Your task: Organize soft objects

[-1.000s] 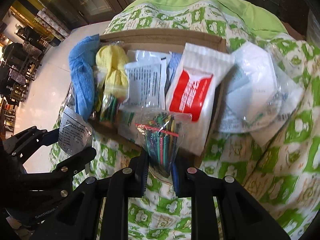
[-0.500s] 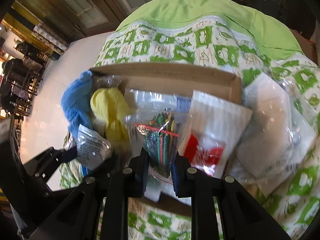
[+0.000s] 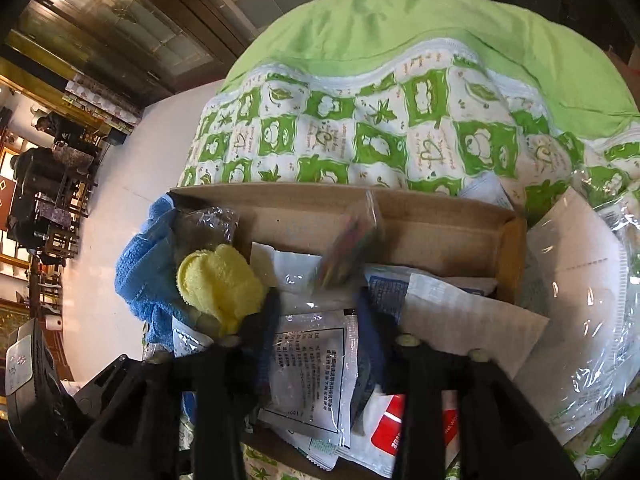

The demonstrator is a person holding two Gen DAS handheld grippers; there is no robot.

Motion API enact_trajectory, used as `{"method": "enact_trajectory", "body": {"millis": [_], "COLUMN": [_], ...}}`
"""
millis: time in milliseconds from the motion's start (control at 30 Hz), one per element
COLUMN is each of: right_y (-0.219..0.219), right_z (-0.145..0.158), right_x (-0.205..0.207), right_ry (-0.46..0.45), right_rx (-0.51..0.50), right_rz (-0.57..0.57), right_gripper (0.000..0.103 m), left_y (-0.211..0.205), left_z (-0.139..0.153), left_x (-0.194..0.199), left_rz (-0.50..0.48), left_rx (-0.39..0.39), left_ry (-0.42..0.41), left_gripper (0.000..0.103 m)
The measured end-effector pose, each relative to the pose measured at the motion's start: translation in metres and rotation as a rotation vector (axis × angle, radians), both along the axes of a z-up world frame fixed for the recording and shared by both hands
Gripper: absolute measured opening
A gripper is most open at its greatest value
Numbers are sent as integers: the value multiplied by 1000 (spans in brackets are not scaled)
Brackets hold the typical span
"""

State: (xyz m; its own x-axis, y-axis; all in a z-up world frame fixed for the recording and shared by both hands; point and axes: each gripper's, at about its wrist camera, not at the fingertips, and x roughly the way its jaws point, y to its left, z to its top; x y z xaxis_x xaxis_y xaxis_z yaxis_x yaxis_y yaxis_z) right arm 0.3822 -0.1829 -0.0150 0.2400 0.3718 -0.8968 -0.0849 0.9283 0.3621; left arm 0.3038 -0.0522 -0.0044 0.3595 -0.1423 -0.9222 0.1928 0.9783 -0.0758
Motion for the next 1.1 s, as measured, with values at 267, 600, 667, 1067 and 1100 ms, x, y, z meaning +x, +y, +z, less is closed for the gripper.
{"method": "enact_trajectory", "body": {"millis": [267, 600, 667, 1067, 1100], "right_y": [-20, -59, -61, -40, -40], "right_z": [29, 19, 13, 45, 52], "right_x": [-45, -158, -172, -223, -229], "right_ry": [-77, -87, -67, -160, -193], "right_rx": [-14, 30, 16, -162, -168], "right_rz": [-35, -108, -115, -78, -90], "right_gripper": [55, 89, 93, 103, 103], "left_y": [0, 0, -3, 7, 8], "left_z": [16, 37, 39, 52, 55], "left_x": [-28, -119, -138, -184, -187], "left_rz": [32, 52, 50, 104, 109], "left_rx": [-4, 46, 109, 108, 99], "left_ry": [-36, -157, -196, -208, -215], "left_gripper": [93, 97, 98, 98, 98]}}
